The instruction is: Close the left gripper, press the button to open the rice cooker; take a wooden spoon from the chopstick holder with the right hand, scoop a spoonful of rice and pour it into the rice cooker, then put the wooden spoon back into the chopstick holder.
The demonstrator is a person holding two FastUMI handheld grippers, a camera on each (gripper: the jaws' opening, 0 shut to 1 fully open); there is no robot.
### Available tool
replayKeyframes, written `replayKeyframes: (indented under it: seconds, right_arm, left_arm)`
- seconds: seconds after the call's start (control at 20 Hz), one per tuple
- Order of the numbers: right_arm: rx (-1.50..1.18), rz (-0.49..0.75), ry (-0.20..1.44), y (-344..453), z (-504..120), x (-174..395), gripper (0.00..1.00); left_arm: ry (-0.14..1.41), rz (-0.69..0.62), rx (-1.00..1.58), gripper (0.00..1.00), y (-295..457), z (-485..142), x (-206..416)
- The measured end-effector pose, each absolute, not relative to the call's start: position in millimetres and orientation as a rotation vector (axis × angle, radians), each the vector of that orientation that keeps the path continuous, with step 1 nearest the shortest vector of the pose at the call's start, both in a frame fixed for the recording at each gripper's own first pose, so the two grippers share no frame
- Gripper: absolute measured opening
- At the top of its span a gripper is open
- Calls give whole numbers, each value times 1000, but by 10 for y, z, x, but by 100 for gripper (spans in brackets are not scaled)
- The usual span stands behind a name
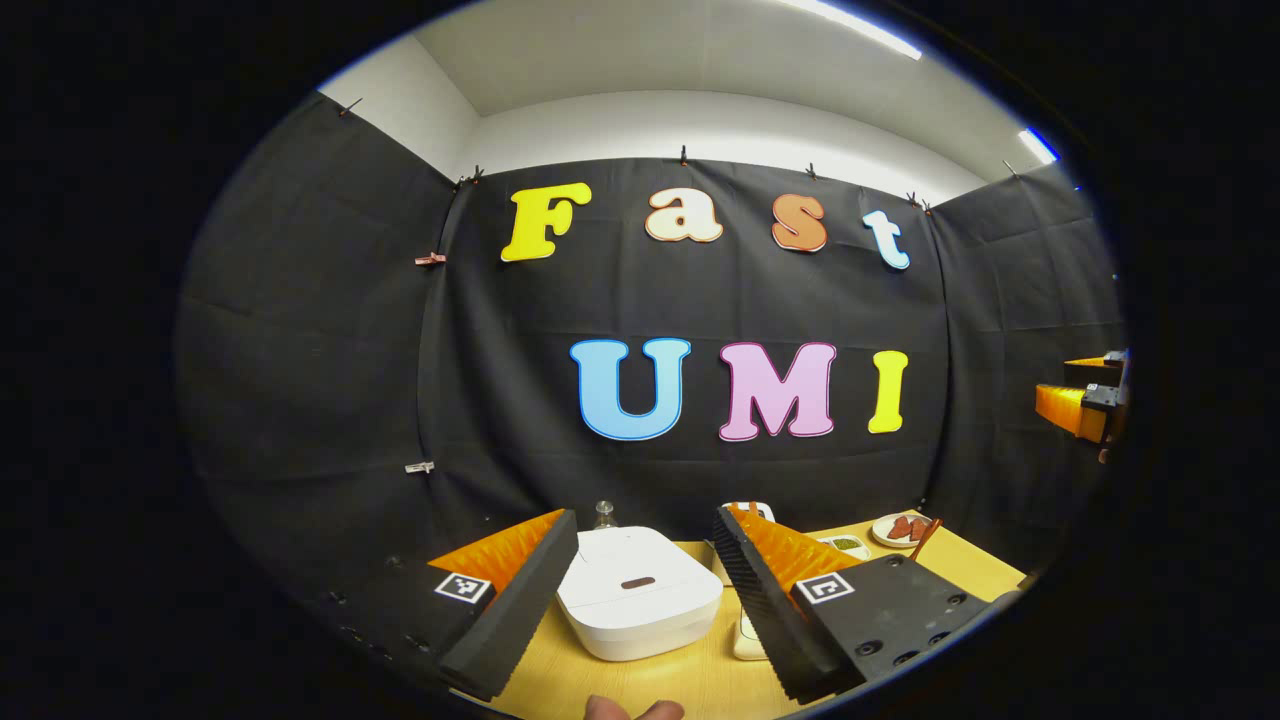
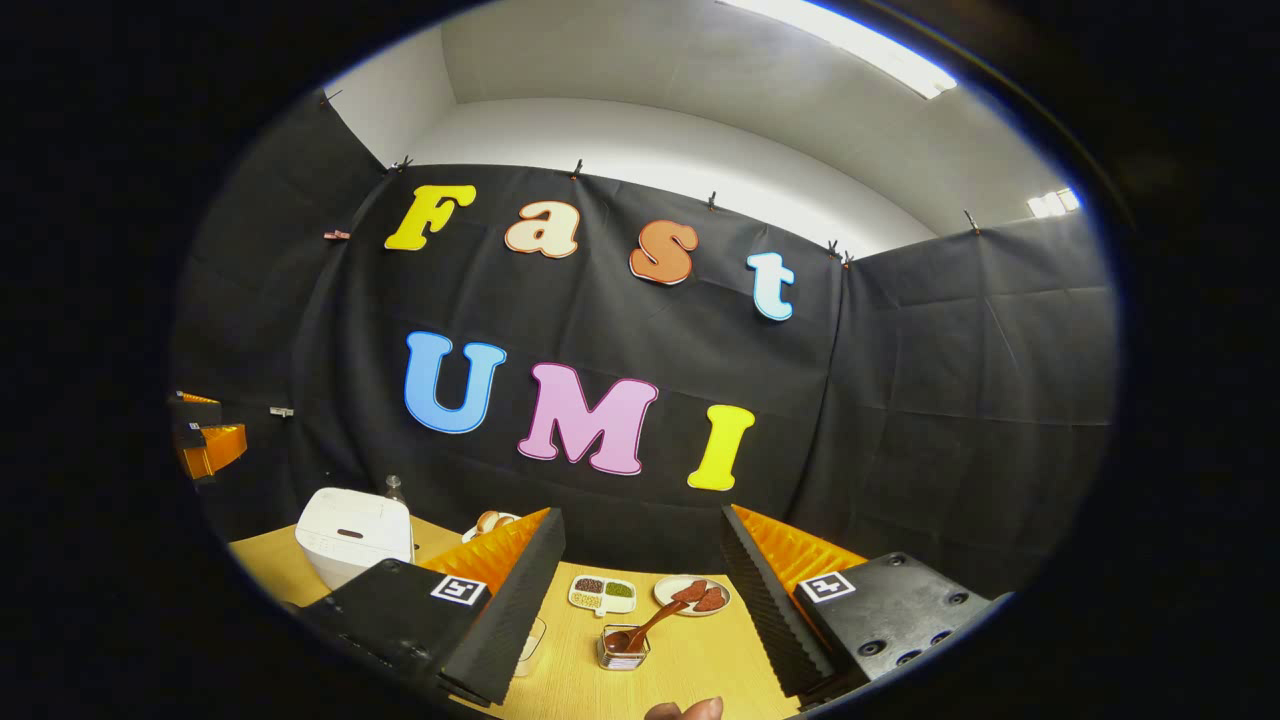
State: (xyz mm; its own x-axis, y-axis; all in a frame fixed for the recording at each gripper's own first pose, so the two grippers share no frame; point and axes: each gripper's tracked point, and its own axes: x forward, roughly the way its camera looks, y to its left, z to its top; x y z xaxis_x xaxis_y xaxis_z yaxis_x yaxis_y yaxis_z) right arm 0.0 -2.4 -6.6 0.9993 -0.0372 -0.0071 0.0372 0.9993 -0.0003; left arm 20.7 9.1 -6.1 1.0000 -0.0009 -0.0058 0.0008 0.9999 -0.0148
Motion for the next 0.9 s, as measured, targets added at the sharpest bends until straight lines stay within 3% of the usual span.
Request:
replayKeyframes:
  seconds: [0.65, 0.7, 0.8, 0.85, 0.9]
  right_arm:
    - [-12, -38, 7, -38, -121, 33, 97]
    - [-14, -40, 7, -55, -124, 37, 97]
    - [-13, -39, 12, -60, -160, 52, 97]
    - [-12, -39, 15, -65, -175, 52, 97]
    - [-12, -39, 16, -67, -176, 50, 97]
  left_arm:
    - [-2, -35, 23, 93, 110, -47, 277]
    - [7, -61, 33, 81, 73, -68, 302]
    - [42, -131, 49, 42, -24, -159, 355]
    - [67, -165, 51, 31, -34, -236, 402]
    - [94, -185, 51, 9, -37, -307, 462]
